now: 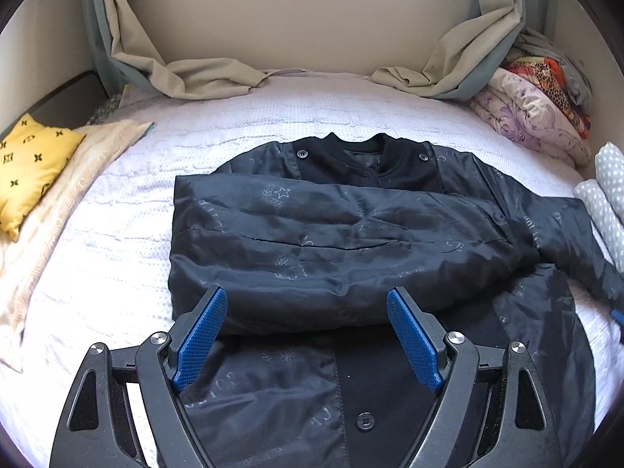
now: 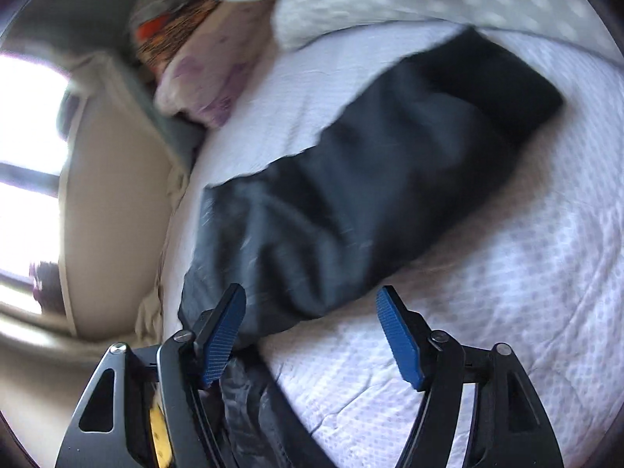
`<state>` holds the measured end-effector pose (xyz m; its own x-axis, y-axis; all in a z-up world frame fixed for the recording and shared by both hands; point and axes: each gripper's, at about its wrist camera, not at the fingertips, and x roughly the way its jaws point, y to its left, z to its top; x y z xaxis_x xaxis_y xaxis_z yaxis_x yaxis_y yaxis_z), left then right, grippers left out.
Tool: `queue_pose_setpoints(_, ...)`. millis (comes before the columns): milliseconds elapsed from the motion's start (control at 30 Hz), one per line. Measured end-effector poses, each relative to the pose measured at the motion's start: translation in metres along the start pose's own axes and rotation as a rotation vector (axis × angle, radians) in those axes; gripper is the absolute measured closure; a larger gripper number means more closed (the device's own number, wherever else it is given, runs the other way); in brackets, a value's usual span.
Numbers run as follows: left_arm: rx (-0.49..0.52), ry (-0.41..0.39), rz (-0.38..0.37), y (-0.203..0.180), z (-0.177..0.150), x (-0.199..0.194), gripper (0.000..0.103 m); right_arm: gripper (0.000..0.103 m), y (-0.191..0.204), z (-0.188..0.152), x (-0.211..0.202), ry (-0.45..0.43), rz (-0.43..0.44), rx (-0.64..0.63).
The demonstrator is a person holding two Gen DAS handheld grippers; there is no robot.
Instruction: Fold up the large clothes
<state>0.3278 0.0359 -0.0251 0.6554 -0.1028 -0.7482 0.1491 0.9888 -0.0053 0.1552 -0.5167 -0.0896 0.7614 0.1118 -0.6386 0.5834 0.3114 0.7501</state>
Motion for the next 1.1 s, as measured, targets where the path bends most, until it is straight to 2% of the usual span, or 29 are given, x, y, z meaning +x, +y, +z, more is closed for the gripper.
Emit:
queue_pose_setpoints(100,-0.010,0.007,-0.004,0.000,-0.002,0.002,0.016,0.032,-0.020,0.015,-0.007,-0.099,-0.050,0.074)
queue_pose_setpoints(233,-0.003,0.018,-0.001,0.000,-0.005,0.006,0.016,0.032,-0.034,0.035,-0.009,-0.192,-0.057,0.136)
queue_pose_setpoints(400,-0.003,0.025,0.014,0.001,-0.006,0.010,0.016,0.034,-0.035,0.043,-0.001,-0.214,-0.057,0.105)
queue_pose_setpoints(433,-0.006,0.024,0.015,0.002,-0.005,0.010,0.016,0.041,-0.034,0.045,0.000,-0.220,-0.062,0.094)
queue_pose_setpoints(467,-0.011,0.021,0.014,0.004,-0.004,0.008,0.016,0.054,-0.033,0.047,0.000,-0.224,-0.063,0.082)
queue_pose_setpoints(500,-0.017,0.017,0.013,0.005,-0.004,0.007,0.016,0.062,-0.032,0.050,0.002,-0.224,-0.061,0.076)
queue_pose_setpoints(533,-0.024,0.012,0.011,0.008,-0.003,0.004,0.016,0.080,-0.030,0.051,0.002,-0.222,-0.058,0.065)
queue_pose_setpoints(567,-0.030,0.006,0.008,0.009,-0.002,0.002,0.016,0.086,-0.027,0.052,0.002,-0.223,-0.057,0.052)
queue_pose_setpoints(600,-0.036,0.000,0.006,0.012,-0.001,-0.001,0.016,0.088,-0.023,0.053,0.000,-0.232,-0.060,0.032)
queue_pose_setpoints(767,-0.074,-0.039,-0.004,0.023,0.006,-0.015,0.016,0.092,0.021,0.042,-0.023,-0.334,-0.094,-0.144)
queue_pose_setpoints(867,-0.109,-0.057,-0.018,0.032,0.012,-0.022,0.016,0.092,0.075,0.024,-0.039,-0.421,-0.151,-0.337)
queue_pose_setpoints(967,-0.129,-0.062,-0.025,0.037,0.014,-0.024,0.016,0.092,0.131,-0.004,-0.049,-0.485,-0.185,-0.532)
queue_pose_setpoints(1100,-0.132,-0.077,-0.008,0.042,0.018,-0.028,0.016,0.092,0.221,-0.067,-0.050,-0.543,-0.158,-0.826)
